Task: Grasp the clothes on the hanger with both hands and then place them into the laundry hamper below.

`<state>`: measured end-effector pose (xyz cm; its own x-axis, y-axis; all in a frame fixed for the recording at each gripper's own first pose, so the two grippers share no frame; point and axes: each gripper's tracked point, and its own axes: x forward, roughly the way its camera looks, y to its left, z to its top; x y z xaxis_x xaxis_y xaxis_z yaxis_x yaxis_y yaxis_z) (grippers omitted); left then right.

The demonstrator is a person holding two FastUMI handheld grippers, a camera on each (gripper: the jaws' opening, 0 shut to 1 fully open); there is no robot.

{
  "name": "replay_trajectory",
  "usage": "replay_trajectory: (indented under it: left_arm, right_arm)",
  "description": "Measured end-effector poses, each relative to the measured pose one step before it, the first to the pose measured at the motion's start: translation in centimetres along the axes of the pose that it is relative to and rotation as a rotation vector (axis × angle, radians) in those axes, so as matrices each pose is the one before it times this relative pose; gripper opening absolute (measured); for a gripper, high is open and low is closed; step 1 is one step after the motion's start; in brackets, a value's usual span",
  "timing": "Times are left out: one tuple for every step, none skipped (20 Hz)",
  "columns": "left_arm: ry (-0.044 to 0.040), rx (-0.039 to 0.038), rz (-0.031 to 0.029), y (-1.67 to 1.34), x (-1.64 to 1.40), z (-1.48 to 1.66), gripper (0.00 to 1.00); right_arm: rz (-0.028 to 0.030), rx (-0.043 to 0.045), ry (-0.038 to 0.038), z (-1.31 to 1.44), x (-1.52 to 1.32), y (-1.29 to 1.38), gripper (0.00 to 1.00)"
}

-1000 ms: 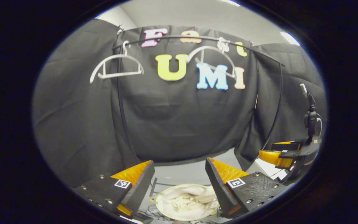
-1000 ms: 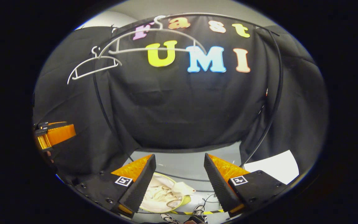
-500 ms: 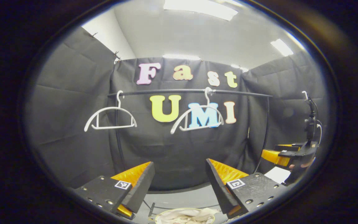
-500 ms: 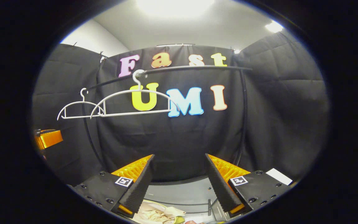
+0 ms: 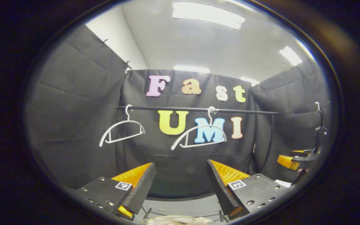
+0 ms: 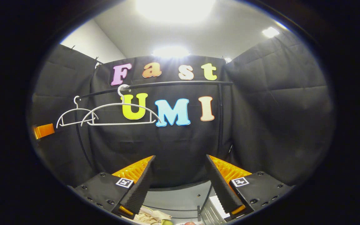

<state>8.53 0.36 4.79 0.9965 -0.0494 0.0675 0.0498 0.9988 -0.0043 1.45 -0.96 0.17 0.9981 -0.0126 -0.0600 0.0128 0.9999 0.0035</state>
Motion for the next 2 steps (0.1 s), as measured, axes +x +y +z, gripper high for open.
replay_trajectory:
  left_arm:
    - [0.00905,-0.01176,0.01203,-0.200,-0.019,-0.900,0.95]
    - [0.00227,-0.00633,0.01036,-0.234,0.035,-0.453,0.95]
  right_arm:
    - [0.00081,0.00653,0.01112,-0.406,0.214,-0.792,0.98]
    - [0.00250,0.00781,0.00750,-0.317,0.156,-0.611,0.98]
